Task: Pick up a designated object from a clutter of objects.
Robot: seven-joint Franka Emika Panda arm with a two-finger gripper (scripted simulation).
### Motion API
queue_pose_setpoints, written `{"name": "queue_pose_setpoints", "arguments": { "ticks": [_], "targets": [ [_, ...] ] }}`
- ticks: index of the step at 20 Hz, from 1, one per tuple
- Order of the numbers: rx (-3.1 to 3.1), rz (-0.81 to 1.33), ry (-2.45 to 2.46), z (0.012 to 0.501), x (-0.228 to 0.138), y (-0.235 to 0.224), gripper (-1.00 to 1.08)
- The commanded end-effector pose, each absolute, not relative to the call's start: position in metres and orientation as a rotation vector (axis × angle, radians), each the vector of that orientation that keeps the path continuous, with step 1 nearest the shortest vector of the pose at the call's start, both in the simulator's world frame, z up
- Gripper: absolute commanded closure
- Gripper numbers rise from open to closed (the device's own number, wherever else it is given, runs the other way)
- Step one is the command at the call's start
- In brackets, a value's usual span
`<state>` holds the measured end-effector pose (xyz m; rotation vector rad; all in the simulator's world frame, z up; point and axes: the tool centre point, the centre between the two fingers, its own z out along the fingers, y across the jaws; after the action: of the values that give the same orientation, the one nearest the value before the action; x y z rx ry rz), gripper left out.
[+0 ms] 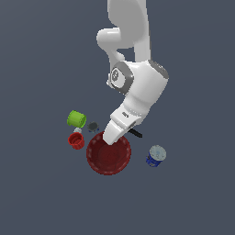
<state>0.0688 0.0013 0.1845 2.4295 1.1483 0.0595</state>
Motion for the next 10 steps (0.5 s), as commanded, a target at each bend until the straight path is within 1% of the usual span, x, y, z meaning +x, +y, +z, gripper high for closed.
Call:
{"name": "queue_pose_setpoints", "arguments": {
  "ticks": [1,10],
  "targets": [
    [2.430,0.062,1.148,0.207,0.069,0.026,1.08],
    [2.433,0.062,1.149,0.278,0.071,0.108,1.08]
  ]
}}
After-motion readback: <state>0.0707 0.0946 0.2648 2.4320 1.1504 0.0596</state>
